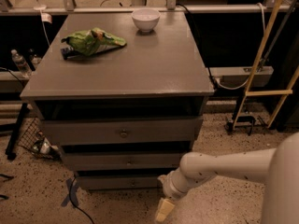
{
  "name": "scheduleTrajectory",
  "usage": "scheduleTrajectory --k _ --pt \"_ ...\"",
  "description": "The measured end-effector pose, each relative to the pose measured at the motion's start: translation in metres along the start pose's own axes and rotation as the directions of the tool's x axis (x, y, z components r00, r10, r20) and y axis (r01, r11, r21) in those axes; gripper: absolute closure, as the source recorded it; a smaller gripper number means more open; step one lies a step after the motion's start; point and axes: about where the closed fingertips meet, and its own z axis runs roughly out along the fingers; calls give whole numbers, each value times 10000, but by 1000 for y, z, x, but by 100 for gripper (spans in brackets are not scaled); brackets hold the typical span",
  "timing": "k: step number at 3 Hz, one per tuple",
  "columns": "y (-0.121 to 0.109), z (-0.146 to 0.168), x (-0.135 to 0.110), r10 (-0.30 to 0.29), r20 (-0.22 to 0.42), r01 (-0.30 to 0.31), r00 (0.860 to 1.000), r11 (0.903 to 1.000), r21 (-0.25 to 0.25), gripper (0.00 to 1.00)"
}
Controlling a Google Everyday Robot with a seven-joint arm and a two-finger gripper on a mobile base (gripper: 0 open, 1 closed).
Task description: Open bottom drawer
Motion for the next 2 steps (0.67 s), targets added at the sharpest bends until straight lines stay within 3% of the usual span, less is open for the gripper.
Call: scheduleTrajectory --k 2 --pt "-37 58 22 31 -342 18 9994 9899 1420 0"
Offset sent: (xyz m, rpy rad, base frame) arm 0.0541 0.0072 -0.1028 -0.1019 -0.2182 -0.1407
